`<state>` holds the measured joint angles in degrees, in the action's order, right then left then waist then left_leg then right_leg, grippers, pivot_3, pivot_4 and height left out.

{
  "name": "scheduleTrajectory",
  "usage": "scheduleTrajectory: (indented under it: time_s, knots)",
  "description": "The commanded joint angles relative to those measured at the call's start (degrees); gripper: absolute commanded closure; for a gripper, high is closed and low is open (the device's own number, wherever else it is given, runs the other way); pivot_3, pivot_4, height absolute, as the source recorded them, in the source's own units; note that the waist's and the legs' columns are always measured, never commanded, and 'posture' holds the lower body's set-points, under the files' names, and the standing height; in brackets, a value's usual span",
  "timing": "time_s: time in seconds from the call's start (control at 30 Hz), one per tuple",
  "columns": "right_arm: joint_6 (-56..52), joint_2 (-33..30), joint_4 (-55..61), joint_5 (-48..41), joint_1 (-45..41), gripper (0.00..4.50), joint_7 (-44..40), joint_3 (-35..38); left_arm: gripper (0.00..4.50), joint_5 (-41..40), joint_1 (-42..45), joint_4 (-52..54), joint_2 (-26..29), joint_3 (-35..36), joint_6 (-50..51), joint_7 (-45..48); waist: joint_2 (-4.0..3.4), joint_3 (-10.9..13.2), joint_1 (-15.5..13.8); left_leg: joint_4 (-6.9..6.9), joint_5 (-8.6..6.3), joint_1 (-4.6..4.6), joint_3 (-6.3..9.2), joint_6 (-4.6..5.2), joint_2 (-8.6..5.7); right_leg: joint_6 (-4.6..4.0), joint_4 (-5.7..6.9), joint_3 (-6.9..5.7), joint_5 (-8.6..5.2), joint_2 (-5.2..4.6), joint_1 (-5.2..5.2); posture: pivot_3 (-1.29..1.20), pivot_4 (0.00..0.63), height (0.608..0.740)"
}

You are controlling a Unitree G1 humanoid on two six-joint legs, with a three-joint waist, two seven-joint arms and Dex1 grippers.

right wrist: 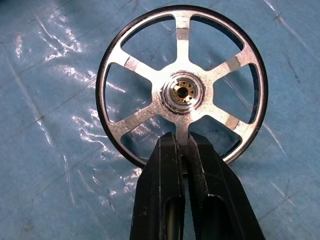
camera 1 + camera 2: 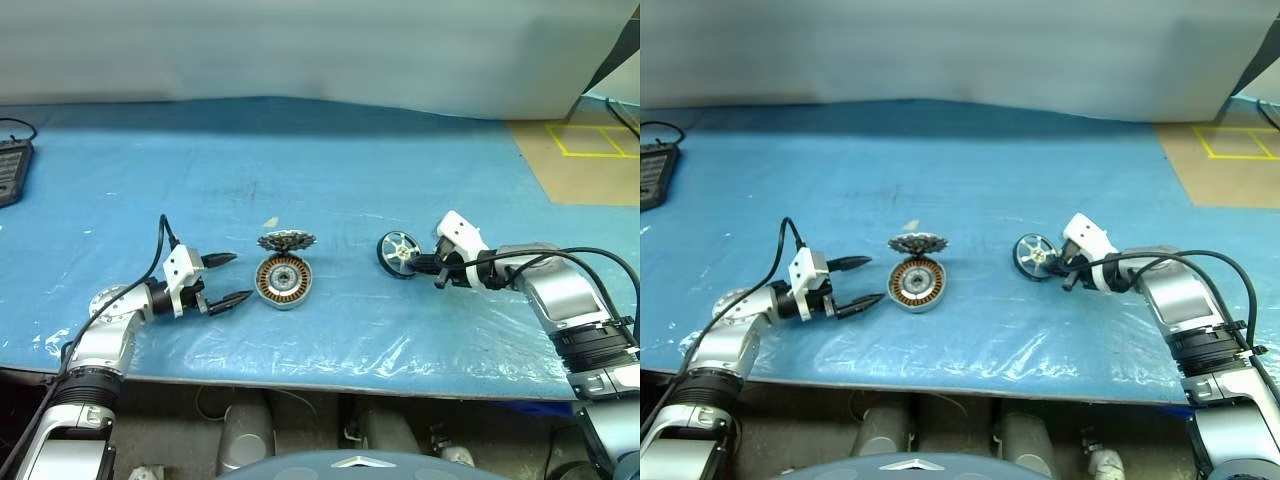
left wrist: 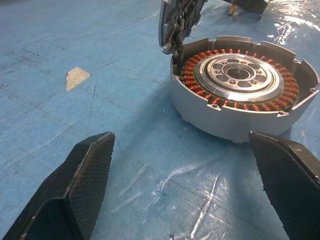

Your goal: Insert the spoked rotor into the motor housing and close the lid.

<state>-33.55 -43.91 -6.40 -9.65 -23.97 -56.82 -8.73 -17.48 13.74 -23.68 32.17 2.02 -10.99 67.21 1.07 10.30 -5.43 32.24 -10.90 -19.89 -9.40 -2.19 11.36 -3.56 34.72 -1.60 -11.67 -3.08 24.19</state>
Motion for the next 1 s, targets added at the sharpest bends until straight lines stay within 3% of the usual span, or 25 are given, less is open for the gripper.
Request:
scheduleTrajectory:
  time_s: [0.03, 0.27, 0.43, 0.67, 0.93, 1.0]
  knots:
    - [0.42, 0.09, -2.31, 1.85, 0.31, 4.43, -0.02, -1.52, 0.0, -0.1, 0.25, 1.22, 0.44, 0.75, -0.82, -0.16, 0.0, 0.0, 0.0, 0.0, 0.0, 0.0, 0.0, 0.0, 0.0, 0.0, 0.0, 0.0, 0.0, 0.0, 0.0, 0.0, 0.15, 0.74]
    - [2.0, 2.28, -0.8, -2.52, 0.69, 4.48, -0.18, 3.98, 0.0, -0.37, 0.14, 0.95, 0.51, 0.99, -0.86, 0.0, 0.04, -0.02, 0.04, 0.03, 0.0, 0.02, 0.0, 0.0, 0.0, 0.01, 0.01, 0.0, -0.01, 0.0, -0.01, 0.0, 0.15, 0.74]
    - [3.88, 2.83, 11.11, -10.68, 6.88, 4.48, -6.24, 7.71, 0.0, -1.13, 0.35, -0.07, 0.36, 0.88, -0.45, 1.49, 0.0, 0.0, -0.17, -0.07, 0.0, -0.2, 0.0, 0.0, 0.01, -0.31, -0.03, -0.01, 0.17, 0.01, 0.19, 0.0, 0.15, 0.74]
    - [2.58, 5.33, 16.63, -17.45, 8.29, 4.48, -12.89, 4.36, 0.0, -3.17, 0.83, 0.56, 0.29, 0.96, 0.95, 5.41, 0.0, 0.0, -0.03, -0.08, -0.02, -0.21, -0.02, 0.03, 0.02, 0.01, -0.05, -0.03, -0.05, 0.01, 0.23, 0.0, 0.15, 0.74]
    - [5.92, 11.41, 7.9, -12.15, 0.09, 4.48, -13.27, -3.81, 0.0, -3.25, 0.51, 1.02, -0.36, 0.47, -0.67, 7.44, 0.0, 0.0, -0.02, -0.06, -0.02, -0.2, -0.02, 0.03, 0.02, 0.0, -0.03, -0.02, -0.04, -0.01, 0.2, 0.0, 0.15, 0.74]
    - [7.1, 12.73, 6.36, -11.18, -1.31, 4.48, -13.23, -4.82, 0.0, -3.03, 0.35, 1.07, -0.31, 0.44, -1.35, 7.74, 0.0, 0.0, -0.02, -0.12, -0.02, -0.24, -0.02, 0.02, 0.02, -0.35, -0.05, -0.03, 0.13, 0.0, 0.23, 0.0, 0.15, 0.74]
